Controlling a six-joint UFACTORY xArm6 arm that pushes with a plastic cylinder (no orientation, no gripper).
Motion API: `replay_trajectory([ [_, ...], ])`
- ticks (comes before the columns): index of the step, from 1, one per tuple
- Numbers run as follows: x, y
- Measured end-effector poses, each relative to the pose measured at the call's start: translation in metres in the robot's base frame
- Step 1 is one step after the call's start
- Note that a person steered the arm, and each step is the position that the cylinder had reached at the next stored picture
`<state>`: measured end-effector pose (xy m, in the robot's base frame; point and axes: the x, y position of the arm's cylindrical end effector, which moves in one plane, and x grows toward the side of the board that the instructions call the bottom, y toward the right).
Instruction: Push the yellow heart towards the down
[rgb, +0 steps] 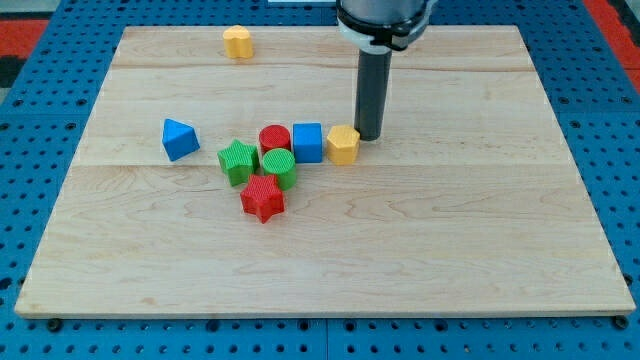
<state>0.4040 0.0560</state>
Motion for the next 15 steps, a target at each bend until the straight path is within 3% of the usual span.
replay_trajectory([
  [2, 0.021, -0.053],
  [4, 0.029, -0.014],
  [6, -0.069, -0.024],
  [8, -0.205, -0.117],
  [9, -0.211, -0.154],
  [10, -0.179, -0.185],
  [11, -0.177, -0.214],
  [15, -0.131, -0.134],
])
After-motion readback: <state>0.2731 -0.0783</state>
